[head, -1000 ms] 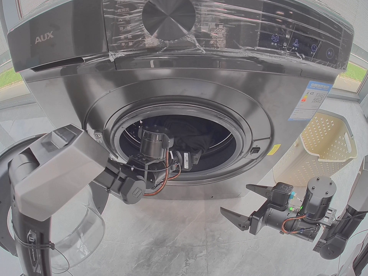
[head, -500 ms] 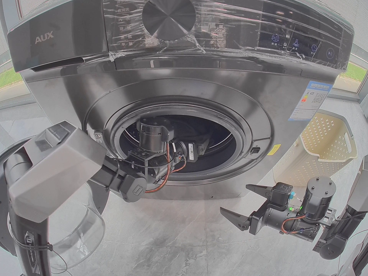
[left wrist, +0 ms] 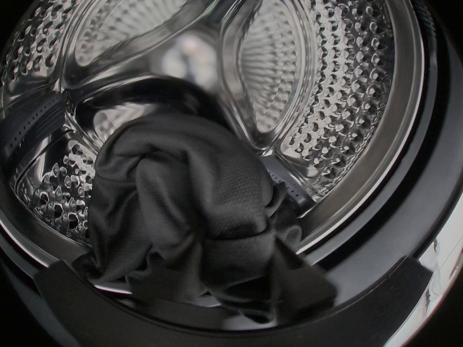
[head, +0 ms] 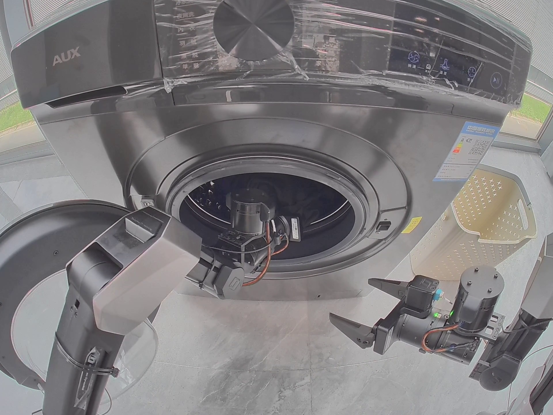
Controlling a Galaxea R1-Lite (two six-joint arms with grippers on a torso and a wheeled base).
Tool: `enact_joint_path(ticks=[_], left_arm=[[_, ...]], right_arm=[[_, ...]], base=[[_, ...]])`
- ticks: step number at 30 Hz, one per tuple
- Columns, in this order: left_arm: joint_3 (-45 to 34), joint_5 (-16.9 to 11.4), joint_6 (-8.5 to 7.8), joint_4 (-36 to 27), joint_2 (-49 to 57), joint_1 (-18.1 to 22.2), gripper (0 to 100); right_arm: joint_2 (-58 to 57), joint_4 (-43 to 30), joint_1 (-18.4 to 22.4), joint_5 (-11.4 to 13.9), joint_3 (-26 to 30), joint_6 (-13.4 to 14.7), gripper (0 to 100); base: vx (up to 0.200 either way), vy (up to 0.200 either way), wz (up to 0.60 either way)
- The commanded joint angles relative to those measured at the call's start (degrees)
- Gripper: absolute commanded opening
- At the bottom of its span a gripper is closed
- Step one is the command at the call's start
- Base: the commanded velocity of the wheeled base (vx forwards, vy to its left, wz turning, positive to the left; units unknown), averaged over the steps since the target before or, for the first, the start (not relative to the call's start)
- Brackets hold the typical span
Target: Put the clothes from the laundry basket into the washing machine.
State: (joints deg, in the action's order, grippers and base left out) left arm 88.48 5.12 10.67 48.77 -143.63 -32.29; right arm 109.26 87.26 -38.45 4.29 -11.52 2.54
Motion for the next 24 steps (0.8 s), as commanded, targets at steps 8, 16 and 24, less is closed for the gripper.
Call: enact_joint_path(ticks=[8, 16, 24], left_arm=[[12.33, 1.65, 0.67, 0.71, -7.01, 4.08, 0], [23.41, 3.67, 2.34, 1.76, -11.23, 6.19, 0], [24.11, 4.02, 2.34, 1.85, -11.76, 5.57, 100]], right_arm=[[0.16, 1.07, -0.13, -0.07, -0.08, -0.07, 100], [0.6, 1.16, -0.22, -0.07, 0.01, 0.01, 100], [0.69, 1.07, -0.22, 0.02, 0.09, 0.01, 100]], base=[[0.0, 0.0, 0.0], [0.0, 0.0, 0.0], [0.0, 0.0, 0.0]])
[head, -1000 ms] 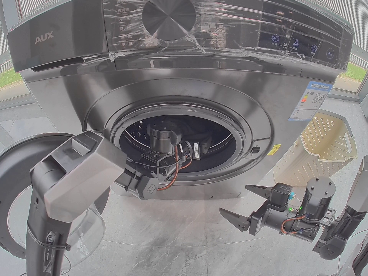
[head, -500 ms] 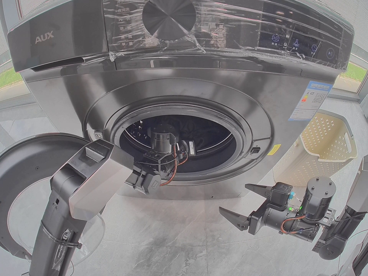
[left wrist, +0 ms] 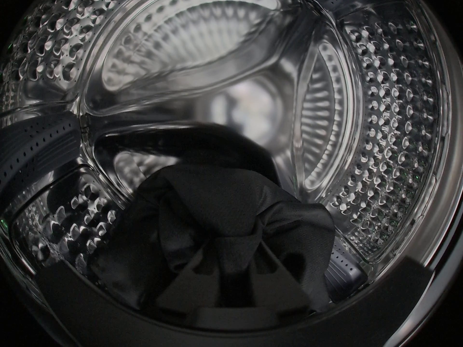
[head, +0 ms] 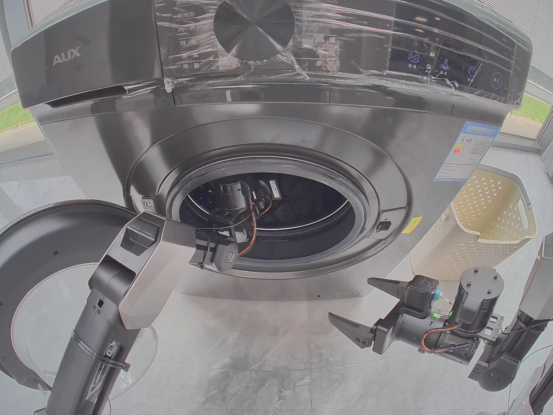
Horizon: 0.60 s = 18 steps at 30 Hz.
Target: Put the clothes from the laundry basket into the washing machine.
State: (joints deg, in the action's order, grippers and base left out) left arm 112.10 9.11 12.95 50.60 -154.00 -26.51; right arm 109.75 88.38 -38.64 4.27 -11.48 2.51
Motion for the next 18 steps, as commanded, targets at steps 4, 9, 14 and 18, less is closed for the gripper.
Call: enact_joint_path(ticks=[4, 9, 14, 18], left_arm=[[-0.4, 0.03, 0.06, -0.07, -0.86, -0.38, 100], [-3.65, 0.56, 0.06, -0.24, 1.16, -0.91, 100], [-19.2, -0.23, -0.55, 0.64, 10.83, -3.19, 100], [-32.92, -4.01, -3.45, 5.3, 18.39, -5.48, 100]], right_arm=[[0.11, 0.04, -0.03, 0.04, 0.06, 0.04, 100], [0.11, 0.04, 0.06, 0.04, 0.15, 0.04, 100], [0.11, 0.04, 0.06, 0.04, 0.23, 0.04, 100], [0.11, 0.04, 0.06, 0.04, 0.41, 0.04, 100]], base=[[0.0, 0.0, 0.0], [0.0, 0.0, 0.0], [0.0, 0.0, 0.0], [0.0, 0.0, 0.0]])
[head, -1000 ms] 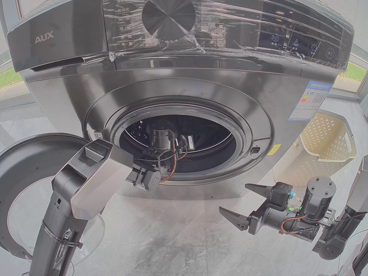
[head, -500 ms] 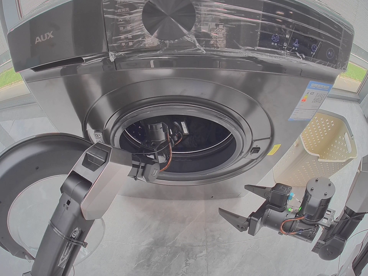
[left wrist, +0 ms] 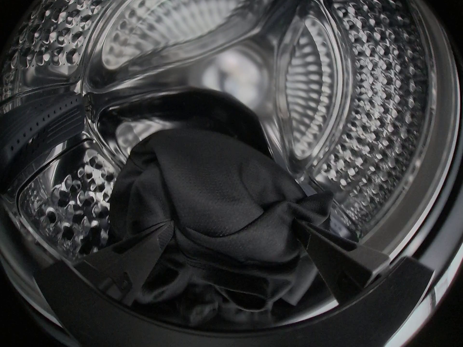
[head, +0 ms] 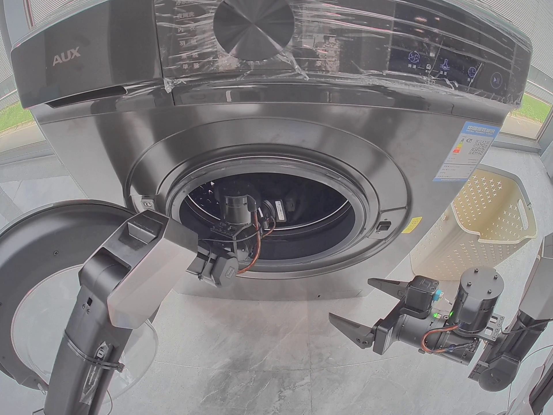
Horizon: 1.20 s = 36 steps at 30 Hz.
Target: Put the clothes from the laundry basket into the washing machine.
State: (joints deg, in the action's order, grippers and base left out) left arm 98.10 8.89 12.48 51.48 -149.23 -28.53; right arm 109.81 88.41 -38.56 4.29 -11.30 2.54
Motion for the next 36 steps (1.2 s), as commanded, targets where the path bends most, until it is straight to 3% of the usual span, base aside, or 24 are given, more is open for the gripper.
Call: enact_joint_path(ticks=[1, 2, 4, 20, 26, 30, 33, 34, 36], left_arm=[[-19.88, -4.05, -3.43, 4.68, 14.23, -3.47, 100], [-25.41, -4.93, -5.72, 5.65, 17.13, -4.17, 100], [-31.65, -5.11, -6.86, 6.61, 20.11, -5.49, 100], [-66.9, -6.07, -6.51, 27.88, 32.42, -15.77, 100], [-83.6, -5.37, -6.95, 33.25, 44.55, -20.87, 100], [-90.71, -4.58, -7.03, 34.3, 52.55, -21.4, 100], [-94.67, -2.56, -7.03, 34.39, 57.12, -20.52, 100], [-95.9, -2.03, -6.95, 34.39, 58.08, -20.08, 100], [-98.1, -1.33, -7.12, 33.77, 60.72, -19.29, 100]], right_arm=[[0.05, 0.01, -0.03, 0.02, 0.23, 0.01, 100], [0.05, 0.01, -0.03, -0.07, 0.23, 0.01, 100], [-0.04, 0.01, -0.11, -0.07, 0.4, 0.01, 100], [-1.18, 0.01, -0.03, -0.16, 3.48, 0.01, 100], [-8.3, -0.16, 0.77, -0.25, 5.94, 0.01, 100], [-14.63, -0.69, 1.38, -0.42, 9.28, 0.01, 100], [-17.62, -1.57, 2.44, -1.57, 11.3, -0.25, 100], [-21.57, -4.03, 3.75, -3.15, 11.3, -0.25, 100], [-26.84, -7.28, 5.69, -4.03, 11.3, -0.69, 100]], base=[[0.0, 0.0, 0.0], [0.0, 0.0, 0.0], [0.0, 0.0, 0.0], [0.0, 0.0, 0.0], [0.0, 0.0, 0.0], [0.0, 0.0, 0.0], [0.0, 0.0, 0.0], [0.0, 0.0, 0.0], [0.0, 0.0, 0.0]])
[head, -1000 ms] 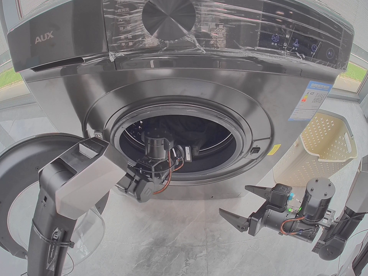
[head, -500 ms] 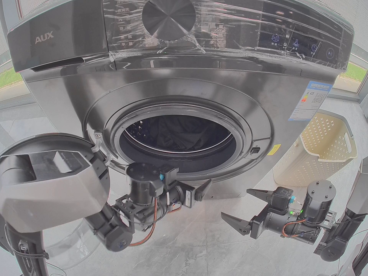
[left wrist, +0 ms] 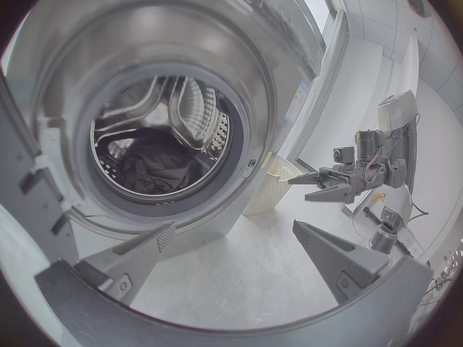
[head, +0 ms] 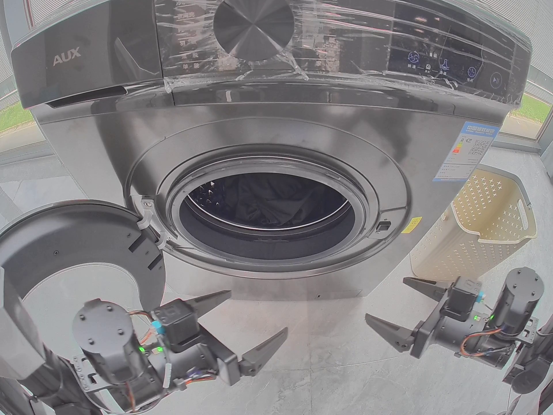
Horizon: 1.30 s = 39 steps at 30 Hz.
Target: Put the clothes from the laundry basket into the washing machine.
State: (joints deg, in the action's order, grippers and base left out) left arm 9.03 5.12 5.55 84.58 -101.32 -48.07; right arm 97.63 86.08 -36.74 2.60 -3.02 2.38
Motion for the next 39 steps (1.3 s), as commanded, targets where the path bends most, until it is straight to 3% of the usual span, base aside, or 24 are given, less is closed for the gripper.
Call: enact_joint_path(ticks=[1, 4, 5, 6, 8, 14, 18, 21, 22, 28, 32, 33, 39], left_arm=[[-9.03, 2.7, 0.08, -0.12, 14.48, 0.43, 100], [-9.03, 4.81, 0.52, -3.02, 20.11, 0.69, 100], [-9.03, 4.9, 0.43, -4.51, 22.39, 0.78, 100], [-9.03, 4.9, 0.43, -4.77, 22.74, 0.78, 100], [-9.03, 5.08, 0.25, -11.89, 29.6, 0.87, 100], [-9.03, 4.28, 0.34, -24.72, 42.61, 6.41, 100], [-8.77, 2.97, -0.1, -34.48, 54.65, 8.78, 100], [-8.95, 2.7, -0.19, -38.96, 58.69, 10.63, 100], [-8.86, 2.44, -0.27, -44.24, 63.35, 12.3, 100], [-8.86, -1.78, -0.36, -57.42, 75.65, 18.98, 100], [-8.95, -4.86, -0.27, -59.97, 79.26, 23.02, 100], [-8.95, -6.79, -0.27, -60.67, 81.1, 25.48, 100], [-8.95, -7.41, -0.89, -66.3, 85.32, 32.95, 100]], right_arm=[[-16.86, -7.06, 4.84, -2.51, 3.02, -0.53, 100], [-19.68, -11.02, 6.77, -2.6, 3.02, -0.53, 100], [-23.54, -16.29, 10.11, -3.04, 3.02, -0.27, 100], [-23.89, -16.73, 10.29, -3.04, 3.02, -0.27, 100], [-31.54, -24.11, 14.95, -3.3, 3.02, 0.0, 100], [-48.06, -40.81, 18.72, -3.83, 2.85, -0.09, 100], [-56.33, -49.78, 24.17, -4.09, 1.7, -0.53, 100], [-58.87, -51.89, 25.23, -4.09, 1.0, -0.53, 100], [-60.63, -53.38, 25.93, -4.18, 0.74, -0.53, 100], [-66.61, -54.44, 28.57, -3.74, 2.32, -0.53, 100], [-70.48, -56.81, 28.57, -3.56, 2.58, -0.53, 100], [-72.67, -59.18, 28.57, -3.48, 2.67, -0.53, 100], [-84.01, -71.84, 28.48, -3.56, 2.94, -0.44, 100]], base=[[0.0, 0.0, 0.0], [0.0, 0.0, 0.0], [0.0, 0.0, 0.0], [-0.2, 0.0, 0.0], [-0.2, 0.0, 0.0], [-0.2, 0.0, 0.0], [-0.2, 0.0, 0.0], [-0.2, 0.0, 0.0], [-0.2, 0.0, 0.0], [-0.2, 0.0, 0.0], [-0.05, 0.0, 0.0], [0.0, 0.0, 0.0], [-0.1, 0.0, 0.0]])
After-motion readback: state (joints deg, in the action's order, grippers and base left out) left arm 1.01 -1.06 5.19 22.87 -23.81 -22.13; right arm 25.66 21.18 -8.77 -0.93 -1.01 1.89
